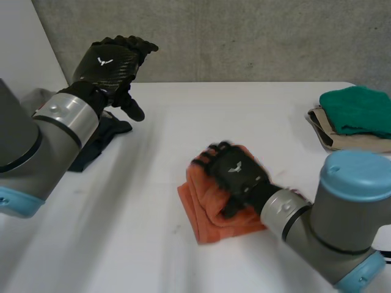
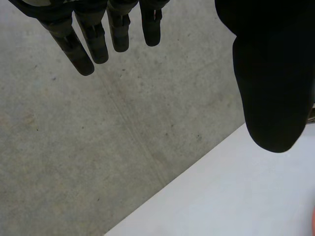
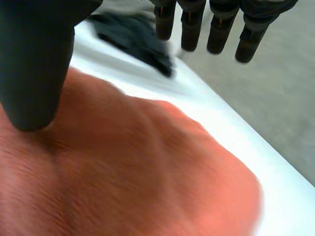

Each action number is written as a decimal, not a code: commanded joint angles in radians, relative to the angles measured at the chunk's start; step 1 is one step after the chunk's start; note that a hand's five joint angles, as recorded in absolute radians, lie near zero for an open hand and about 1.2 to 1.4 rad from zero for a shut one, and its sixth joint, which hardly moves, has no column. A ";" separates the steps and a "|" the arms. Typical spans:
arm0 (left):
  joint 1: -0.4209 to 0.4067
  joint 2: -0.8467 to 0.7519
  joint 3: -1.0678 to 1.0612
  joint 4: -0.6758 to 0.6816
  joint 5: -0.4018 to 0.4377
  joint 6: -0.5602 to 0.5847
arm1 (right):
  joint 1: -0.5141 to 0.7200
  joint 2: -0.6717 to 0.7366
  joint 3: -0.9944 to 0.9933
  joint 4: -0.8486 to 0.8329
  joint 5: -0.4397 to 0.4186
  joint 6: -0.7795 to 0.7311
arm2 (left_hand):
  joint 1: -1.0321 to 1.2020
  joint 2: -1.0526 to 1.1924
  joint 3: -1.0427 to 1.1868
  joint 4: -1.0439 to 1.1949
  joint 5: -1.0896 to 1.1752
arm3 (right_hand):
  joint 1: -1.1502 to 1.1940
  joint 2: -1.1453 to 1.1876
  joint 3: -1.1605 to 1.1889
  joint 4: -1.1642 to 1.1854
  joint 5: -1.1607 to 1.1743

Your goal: Fold the laundry.

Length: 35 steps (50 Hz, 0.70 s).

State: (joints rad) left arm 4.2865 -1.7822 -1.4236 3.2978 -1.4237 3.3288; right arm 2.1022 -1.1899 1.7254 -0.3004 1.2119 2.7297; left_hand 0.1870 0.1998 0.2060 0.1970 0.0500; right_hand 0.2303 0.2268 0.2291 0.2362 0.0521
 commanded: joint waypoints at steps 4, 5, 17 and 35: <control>-0.189 -0.204 0.268 -0.119 -0.098 -0.003 | -0.270 -0.174 0.000 0.139 0.115 0.418 | -0.013 -0.025 -0.031 -0.022 -0.050 | -0.056 -0.052 -0.055 -0.062 -0.052; -0.204 -0.227 0.297 -0.130 -0.104 -0.005 | -0.299 -0.177 -0.001 0.162 0.112 0.435 | -0.013 -0.025 -0.031 -0.022 -0.050 | -0.056 -0.052 -0.055 -0.062 -0.052; -0.478 -0.632 0.686 -0.452 -0.306 -0.112 | -0.404 -0.017 -0.113 0.317 -0.012 0.384 | -0.013 -0.025 -0.031 -0.022 -0.050 | -0.056 -0.052 -0.055 -0.062 -0.052; -0.406 -0.706 0.601 -0.528 -0.514 -0.074 | -0.188 0.171 -0.257 0.397 -0.045 0.234 | -0.013 -0.025 -0.031 -0.022 -0.050 | -0.056 -0.052 -0.055 -0.062 -0.052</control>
State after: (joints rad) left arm 3.8469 -2.5080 -0.7688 2.7556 -1.9245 3.1949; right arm 1.8534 -1.0595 1.4810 0.1158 1.1536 2.9984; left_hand 0.1870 0.1998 0.2058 0.1969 0.0501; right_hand 0.2240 0.2091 0.2096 0.2117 0.0491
